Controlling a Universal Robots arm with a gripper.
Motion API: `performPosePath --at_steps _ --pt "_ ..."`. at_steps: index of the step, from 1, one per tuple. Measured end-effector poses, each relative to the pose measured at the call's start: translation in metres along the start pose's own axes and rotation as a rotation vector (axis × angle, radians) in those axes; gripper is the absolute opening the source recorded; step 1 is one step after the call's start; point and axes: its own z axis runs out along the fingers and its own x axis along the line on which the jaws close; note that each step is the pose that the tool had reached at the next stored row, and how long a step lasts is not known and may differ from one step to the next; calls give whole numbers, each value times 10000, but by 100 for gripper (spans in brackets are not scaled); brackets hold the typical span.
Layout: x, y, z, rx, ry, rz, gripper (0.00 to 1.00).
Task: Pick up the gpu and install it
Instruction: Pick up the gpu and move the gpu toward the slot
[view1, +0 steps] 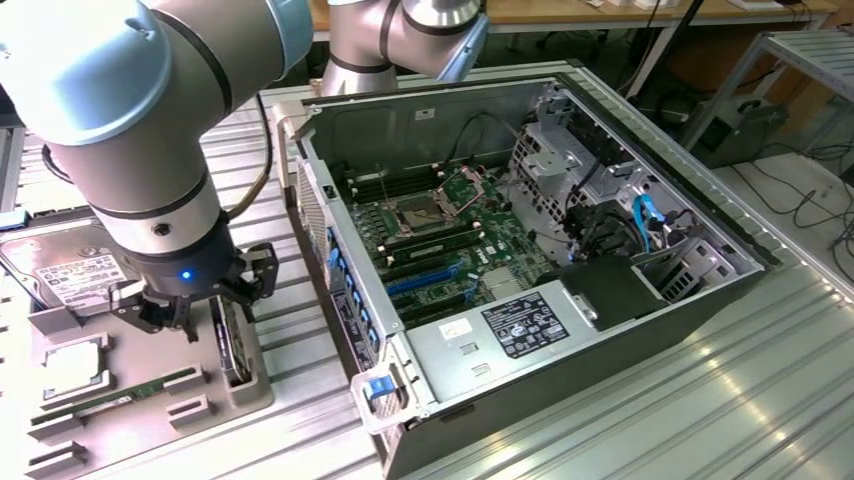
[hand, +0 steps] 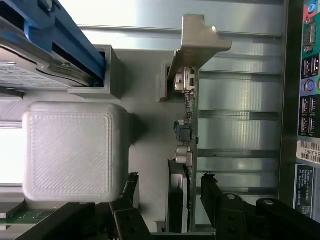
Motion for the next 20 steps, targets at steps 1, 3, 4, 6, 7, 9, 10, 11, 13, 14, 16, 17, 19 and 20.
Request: performPosePath --at_steps 1,3,4,6,7,9,10,11,13,14,16,17,19,20 --pt "0 0 0 -1 0 0 62" --pt "0 0 0 -1 -1 0 62" --pt "0 0 0 0 0 0 60" --pt "-2 -18 0 -1 -1 -1 53" --pt "-2 -30 0 -1 -1 0 53" --pt "-4 -48 2 -1 -1 0 47" --pt "-7 -49 2 -2 -2 1 47" --pt "-14 -50 3 -1 -1 0 47" --pt "-23 -50 5 -2 -2 0 47" --pt "-22 -50 4 -1 -1 2 47" --pt "-24 -50 4 0 0 1 47" --pt "-26 -50 5 -1 -1 1 45" --pt "-28 -50 5 -1 -1 1 38" --pt "-30 -50 5 0 -1 1 38"
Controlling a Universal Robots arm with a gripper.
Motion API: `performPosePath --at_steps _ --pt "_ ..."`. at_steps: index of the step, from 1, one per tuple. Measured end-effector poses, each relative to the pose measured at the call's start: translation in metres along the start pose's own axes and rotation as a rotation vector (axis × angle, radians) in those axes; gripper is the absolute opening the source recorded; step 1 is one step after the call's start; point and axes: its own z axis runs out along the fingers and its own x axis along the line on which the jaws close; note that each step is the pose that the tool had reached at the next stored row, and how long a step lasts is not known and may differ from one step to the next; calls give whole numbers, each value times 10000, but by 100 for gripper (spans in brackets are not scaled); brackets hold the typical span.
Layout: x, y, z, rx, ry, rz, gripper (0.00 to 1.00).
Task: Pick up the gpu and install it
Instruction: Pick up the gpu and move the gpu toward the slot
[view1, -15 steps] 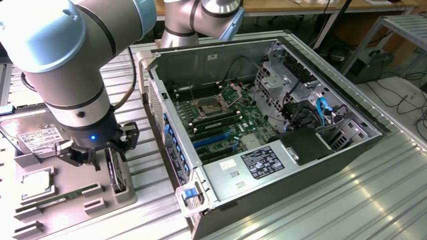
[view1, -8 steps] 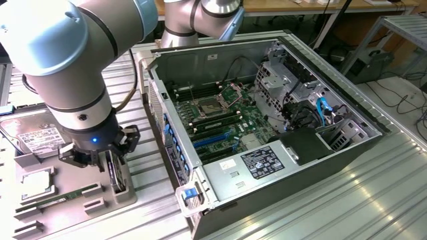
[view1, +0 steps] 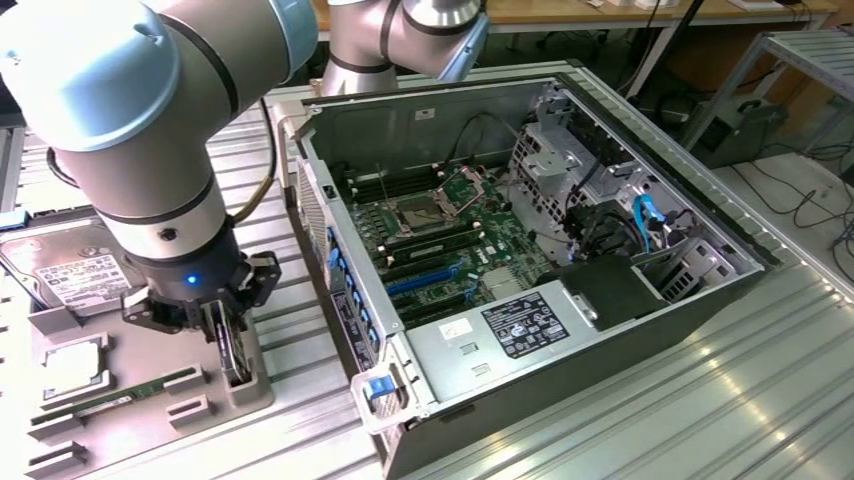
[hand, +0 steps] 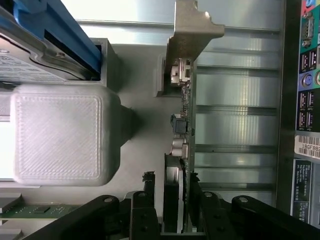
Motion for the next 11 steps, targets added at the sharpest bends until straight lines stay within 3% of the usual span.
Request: performPosePath --at_steps 4,5,11 --pt "-10 0 1 0 0 0 36" --pt "-14 -1 2 0 0 0 28" --pt "-19 -1 3 0 1 0 28"
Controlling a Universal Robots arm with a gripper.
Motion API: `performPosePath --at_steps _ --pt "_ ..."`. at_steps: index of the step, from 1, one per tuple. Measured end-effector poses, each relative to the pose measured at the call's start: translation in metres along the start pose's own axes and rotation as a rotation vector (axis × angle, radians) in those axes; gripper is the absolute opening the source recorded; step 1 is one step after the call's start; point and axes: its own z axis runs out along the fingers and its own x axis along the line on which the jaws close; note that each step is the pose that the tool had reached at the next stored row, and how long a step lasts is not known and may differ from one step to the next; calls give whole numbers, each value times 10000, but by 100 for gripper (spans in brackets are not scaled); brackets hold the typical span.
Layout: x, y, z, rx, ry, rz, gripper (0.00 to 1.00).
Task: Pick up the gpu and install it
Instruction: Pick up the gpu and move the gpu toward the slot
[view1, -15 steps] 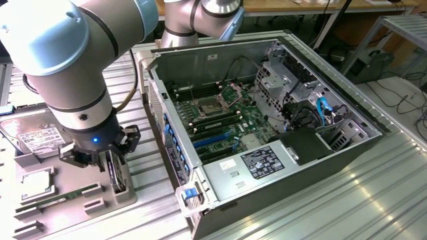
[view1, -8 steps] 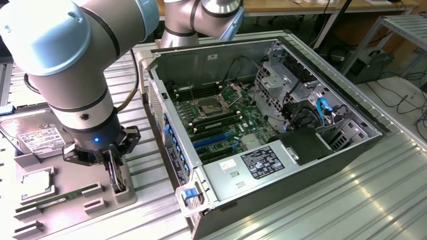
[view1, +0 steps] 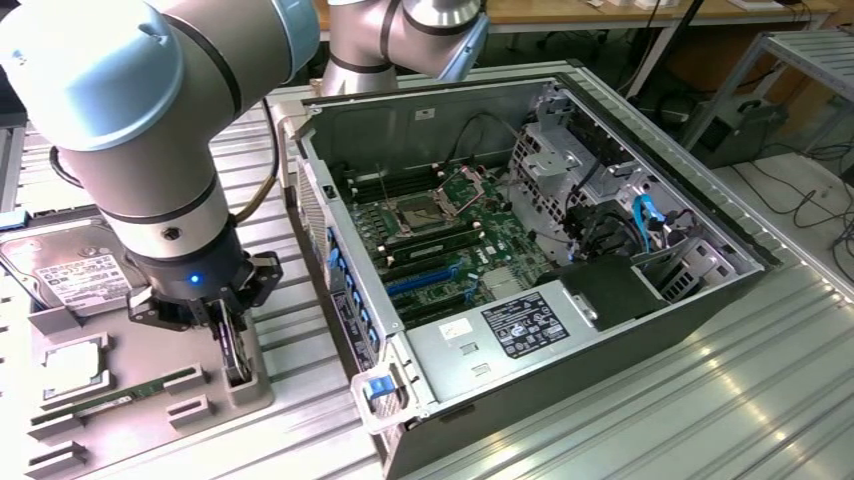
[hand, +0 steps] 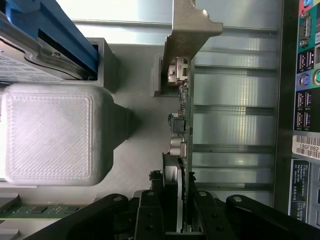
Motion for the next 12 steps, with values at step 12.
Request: performPosePath --at_steps 12 --pt "-2 1 -38 -1 -1 0 28"
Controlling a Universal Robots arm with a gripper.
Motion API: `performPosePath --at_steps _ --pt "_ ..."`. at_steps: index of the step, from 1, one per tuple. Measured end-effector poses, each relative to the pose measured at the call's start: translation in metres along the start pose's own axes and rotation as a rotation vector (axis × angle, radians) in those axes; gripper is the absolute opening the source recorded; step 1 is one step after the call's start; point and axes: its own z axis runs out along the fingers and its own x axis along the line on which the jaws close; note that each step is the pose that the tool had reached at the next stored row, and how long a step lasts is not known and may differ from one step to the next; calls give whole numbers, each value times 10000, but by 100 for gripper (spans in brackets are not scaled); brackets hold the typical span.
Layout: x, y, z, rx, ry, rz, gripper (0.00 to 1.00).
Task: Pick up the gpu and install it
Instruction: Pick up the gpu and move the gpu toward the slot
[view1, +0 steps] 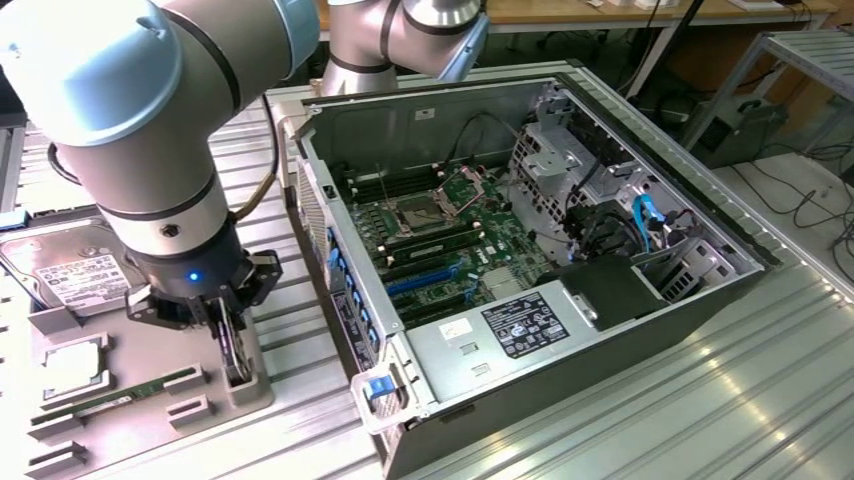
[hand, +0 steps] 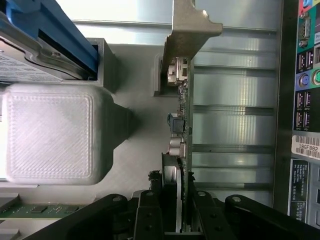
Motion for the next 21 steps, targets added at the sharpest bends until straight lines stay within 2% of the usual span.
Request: performPosePath --at_steps 10,21 --pt "-11 12 -303 0 2 0 28" --pt "-12 13 -313 0 2 0 28"
